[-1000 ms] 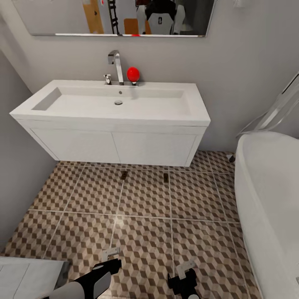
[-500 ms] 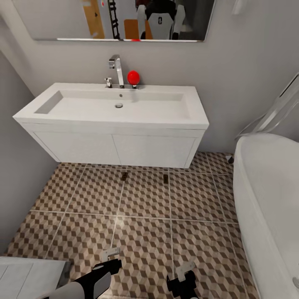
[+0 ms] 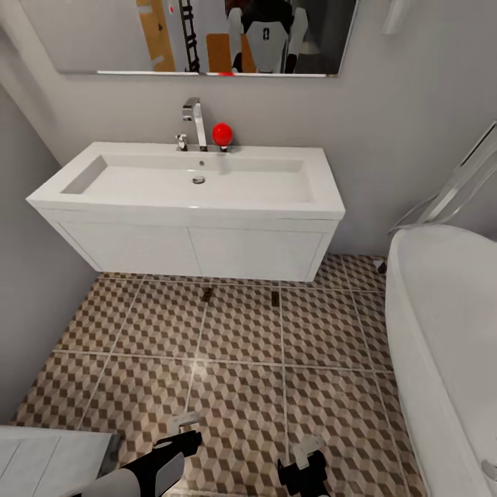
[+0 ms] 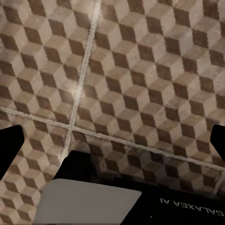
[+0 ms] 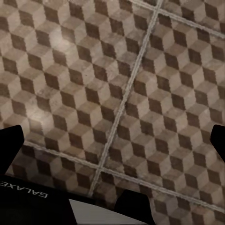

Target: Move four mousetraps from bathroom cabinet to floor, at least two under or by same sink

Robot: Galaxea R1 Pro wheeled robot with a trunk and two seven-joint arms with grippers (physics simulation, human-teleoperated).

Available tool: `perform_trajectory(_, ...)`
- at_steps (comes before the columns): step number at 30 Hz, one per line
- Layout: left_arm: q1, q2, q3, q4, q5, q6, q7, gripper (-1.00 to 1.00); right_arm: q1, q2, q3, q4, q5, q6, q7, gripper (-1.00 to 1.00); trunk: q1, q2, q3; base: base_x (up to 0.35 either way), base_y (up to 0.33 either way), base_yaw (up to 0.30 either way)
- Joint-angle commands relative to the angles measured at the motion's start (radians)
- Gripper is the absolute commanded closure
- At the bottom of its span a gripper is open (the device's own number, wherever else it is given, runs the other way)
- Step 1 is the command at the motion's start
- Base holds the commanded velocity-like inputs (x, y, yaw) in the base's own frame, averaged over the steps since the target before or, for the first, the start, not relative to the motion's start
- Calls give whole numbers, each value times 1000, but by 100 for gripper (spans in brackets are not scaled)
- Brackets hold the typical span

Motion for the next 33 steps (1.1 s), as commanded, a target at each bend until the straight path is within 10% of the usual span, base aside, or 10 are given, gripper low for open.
perform_trajectory(1,0,2,-9,-1,9,-3,5,-100,-1,0,8,2,4,-1,-9,-100,-4,7,3,0,0,0)
perform_trajectory(33,112,57,-17,3,9,-5,-29,-100,83,-30,7,2,5,-59,-9,-100,-127,231,103,0,0,0)
